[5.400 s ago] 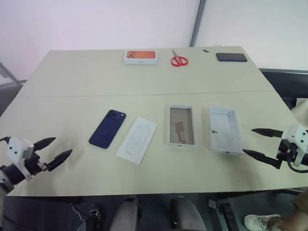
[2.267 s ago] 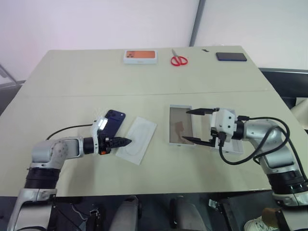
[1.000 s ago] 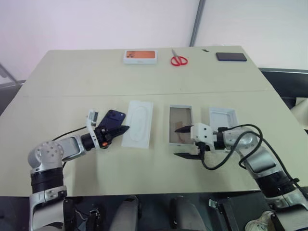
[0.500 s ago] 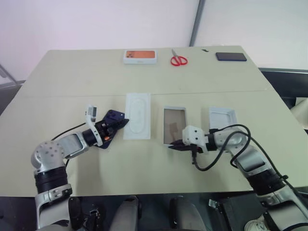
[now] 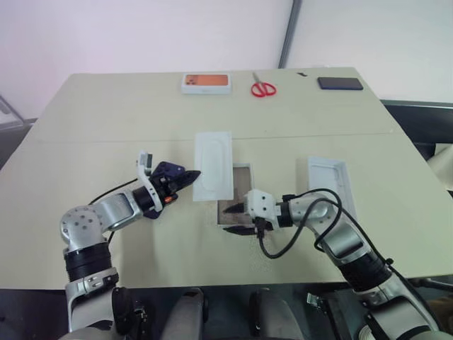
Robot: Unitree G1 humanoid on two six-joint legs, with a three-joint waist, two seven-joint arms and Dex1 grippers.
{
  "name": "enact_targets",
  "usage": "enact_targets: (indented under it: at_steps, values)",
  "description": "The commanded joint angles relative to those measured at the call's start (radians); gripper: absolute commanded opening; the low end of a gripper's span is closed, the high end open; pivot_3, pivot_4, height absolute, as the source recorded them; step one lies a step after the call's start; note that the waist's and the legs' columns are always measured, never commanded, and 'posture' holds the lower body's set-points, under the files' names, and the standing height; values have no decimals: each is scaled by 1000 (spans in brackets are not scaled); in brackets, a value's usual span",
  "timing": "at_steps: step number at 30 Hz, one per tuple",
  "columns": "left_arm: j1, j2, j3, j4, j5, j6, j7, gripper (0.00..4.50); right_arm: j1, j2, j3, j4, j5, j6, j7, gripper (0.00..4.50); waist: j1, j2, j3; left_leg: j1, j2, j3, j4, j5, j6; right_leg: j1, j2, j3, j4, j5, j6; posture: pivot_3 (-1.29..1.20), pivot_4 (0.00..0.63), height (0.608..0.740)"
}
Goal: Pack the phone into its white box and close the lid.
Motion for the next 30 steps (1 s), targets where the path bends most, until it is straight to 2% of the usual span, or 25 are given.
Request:
enact_targets:
  at_steps: [1,4,7,13,22,28,30]
  values:
    - [4,9,-7,-47,-34,-5,9,0,3,-55,-64,-73,41,-16,25,4466,2,0,0,0,0,0,0,0,0,0,0,0,0,0,0,0,150,740]
    - [15,-5,-20,-76,-43,-9,20,0,41,-167,-151,-92,95,-5,83,4466,6,0,0,-1,0,0,0,0,0,0,-1,0,-1,0,0,0,150,740]
    - [32,-25,-38,-91,-47,-13,31,0,65,-227,-214,-75,129,-31,103,4466,3,-1,0,-1,0,0,0,0,0,1,-1,0,-1,0,0,0,150,740]
    - [54,-62,-93,-96,-17,-47,47,0,60,-232,-326,-9,189,-69,85,4466,-1,-1,0,0,0,1,0,0,0,1,1,0,-1,0,0,0,150,740]
    - [76,-68,-172,-107,20,-62,56,0,17,-187,-326,59,166,-121,38,4466,2,-1,0,0,0,1,0,0,0,1,0,0,-1,0,0,0,150,740]
    - [77,-83,-167,-114,1,-67,89,0,-7,-171,-319,93,153,-153,23,4466,2,-1,0,0,0,1,0,0,0,1,0,0,-1,0,0,0,150,740]
    - [80,-80,-174,-125,11,-76,89,632,-12,-171,-314,113,143,-170,23,4500,3,-1,0,0,0,1,0,0,0,1,0,0,-1,0,0,0,150,740]
